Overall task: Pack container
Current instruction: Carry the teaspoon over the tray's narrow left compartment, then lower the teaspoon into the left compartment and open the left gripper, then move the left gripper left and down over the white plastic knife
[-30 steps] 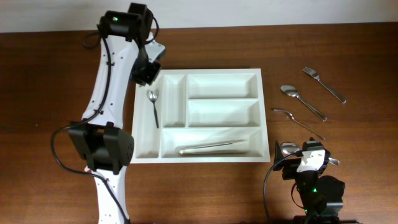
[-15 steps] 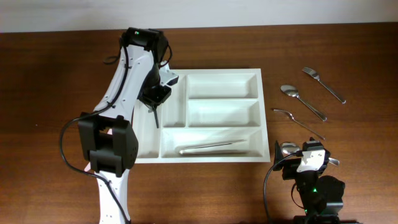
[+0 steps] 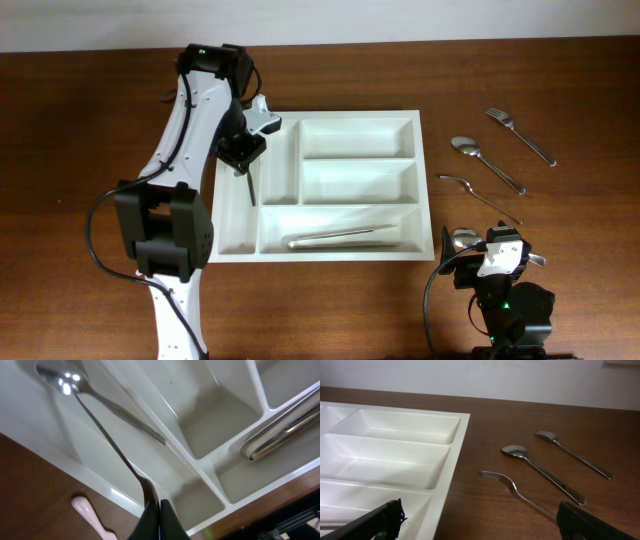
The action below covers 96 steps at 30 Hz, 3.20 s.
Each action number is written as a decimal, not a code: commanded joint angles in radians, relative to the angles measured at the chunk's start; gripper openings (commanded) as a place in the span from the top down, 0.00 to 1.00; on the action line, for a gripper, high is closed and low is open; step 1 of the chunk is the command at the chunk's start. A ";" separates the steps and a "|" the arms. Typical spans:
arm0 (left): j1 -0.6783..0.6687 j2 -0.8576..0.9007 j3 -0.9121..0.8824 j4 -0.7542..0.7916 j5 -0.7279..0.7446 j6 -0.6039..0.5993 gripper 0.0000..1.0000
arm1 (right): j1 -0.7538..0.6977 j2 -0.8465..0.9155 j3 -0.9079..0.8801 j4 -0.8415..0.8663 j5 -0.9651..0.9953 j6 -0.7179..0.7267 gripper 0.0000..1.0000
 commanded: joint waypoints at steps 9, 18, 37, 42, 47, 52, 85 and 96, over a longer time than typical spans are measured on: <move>0.008 -0.032 -0.004 0.100 0.043 0.173 0.98 | 0.009 -0.011 -0.009 0.001 -0.008 -0.002 0.01; 0.018 -0.032 -0.004 0.191 -0.009 0.193 0.98 | 0.009 -0.011 -0.009 0.001 -0.008 -0.002 0.01; 0.039 -0.032 -0.005 0.175 0.003 0.169 0.81 | 0.009 -0.011 -0.009 0.001 -0.008 -0.002 0.01; 0.039 -0.032 -0.005 0.179 0.002 0.169 0.81 | 0.009 -0.011 -0.009 0.001 -0.008 -0.002 0.01; 0.058 -0.037 0.007 0.185 0.001 0.090 0.80 | 0.009 -0.011 -0.009 0.001 -0.008 -0.002 0.01; 0.105 -0.089 0.059 0.146 -0.006 0.028 0.79 | 0.009 -0.011 -0.009 0.001 -0.008 -0.002 0.01; 0.306 -0.317 -0.063 0.199 0.138 -0.232 0.01 | 0.009 -0.011 -0.009 0.001 -0.008 -0.002 0.01; 0.317 -0.376 -0.087 0.288 -0.083 -0.231 0.01 | 0.009 -0.011 -0.009 0.001 -0.008 -0.002 0.01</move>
